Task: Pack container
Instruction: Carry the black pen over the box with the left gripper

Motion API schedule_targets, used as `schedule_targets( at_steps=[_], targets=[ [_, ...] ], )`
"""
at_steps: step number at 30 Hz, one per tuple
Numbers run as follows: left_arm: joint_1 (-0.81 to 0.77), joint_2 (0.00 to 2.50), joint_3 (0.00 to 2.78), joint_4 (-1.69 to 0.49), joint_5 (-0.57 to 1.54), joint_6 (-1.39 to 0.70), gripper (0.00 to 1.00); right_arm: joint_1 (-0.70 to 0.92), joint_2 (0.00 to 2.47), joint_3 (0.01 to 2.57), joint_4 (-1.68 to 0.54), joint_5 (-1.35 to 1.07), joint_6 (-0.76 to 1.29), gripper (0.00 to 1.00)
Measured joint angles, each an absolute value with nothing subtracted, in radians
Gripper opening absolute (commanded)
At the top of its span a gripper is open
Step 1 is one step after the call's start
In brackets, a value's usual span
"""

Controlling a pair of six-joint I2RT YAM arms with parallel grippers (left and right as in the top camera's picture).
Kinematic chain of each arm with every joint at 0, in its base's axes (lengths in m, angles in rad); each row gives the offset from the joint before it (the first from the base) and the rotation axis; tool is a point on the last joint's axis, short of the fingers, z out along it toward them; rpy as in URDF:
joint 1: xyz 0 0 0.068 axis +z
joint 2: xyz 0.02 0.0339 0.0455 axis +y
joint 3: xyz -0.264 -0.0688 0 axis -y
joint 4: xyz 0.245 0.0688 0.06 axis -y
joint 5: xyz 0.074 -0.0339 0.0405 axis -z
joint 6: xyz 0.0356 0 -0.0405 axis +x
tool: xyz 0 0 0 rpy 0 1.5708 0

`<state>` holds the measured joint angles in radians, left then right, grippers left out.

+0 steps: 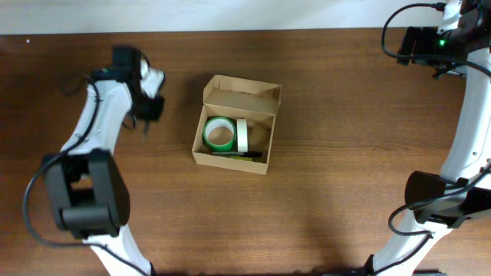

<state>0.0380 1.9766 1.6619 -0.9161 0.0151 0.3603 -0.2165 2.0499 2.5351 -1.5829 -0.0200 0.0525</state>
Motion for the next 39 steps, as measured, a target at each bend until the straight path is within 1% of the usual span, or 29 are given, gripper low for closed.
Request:
schedule_targets(
  at_steps=[3,6,9,14,19,24,30,39],
  targets=[
    [0.026,1.894,1.749,-0.929,0.055,0.498,0.02,-0.216,2.050,2.535,-1.583,-0.020,0.052,0.99],
    [-0.021,1.801,1.798,-0.976,0.099,0.668,0.02,-0.216,2.050,2.535,-1.583,-0.020,0.052,0.99],
    [-0.107,1.732,1.812,-1.049,0.124,0.823,0.01,-0.216,2.050,2.535,-1.583,-0.020,0.052,0.99],
    [-0.264,1.723,1.812,-1.183,0.148,0.980,0.02,-0.216,2.050,2.535,-1.583,-0.020,0.052,0.99],
    [-0.379,1.743,1.808,-1.233,0.151,1.060,0.02,-0.216,2.050,2.535,-1.583,-0.020,0.052,0.99],
    [-0.451,1.773,1.808,-1.266,0.155,1.120,0.02,-0.216,2.050,2.535,-1.583,-0.020,0.052,0.99],
    [-0.461,1.887,1.803,-1.338,0.157,1.141,0.01,-0.216,2.050,2.535,-1.583,-0.020,0.052,0.99],
    [-0.461,2.035,1.795,-1.365,0.169,1.145,0.02,-0.216,2.050,2.535,-1.583,-0.020,0.052,0.99]
  ],
)
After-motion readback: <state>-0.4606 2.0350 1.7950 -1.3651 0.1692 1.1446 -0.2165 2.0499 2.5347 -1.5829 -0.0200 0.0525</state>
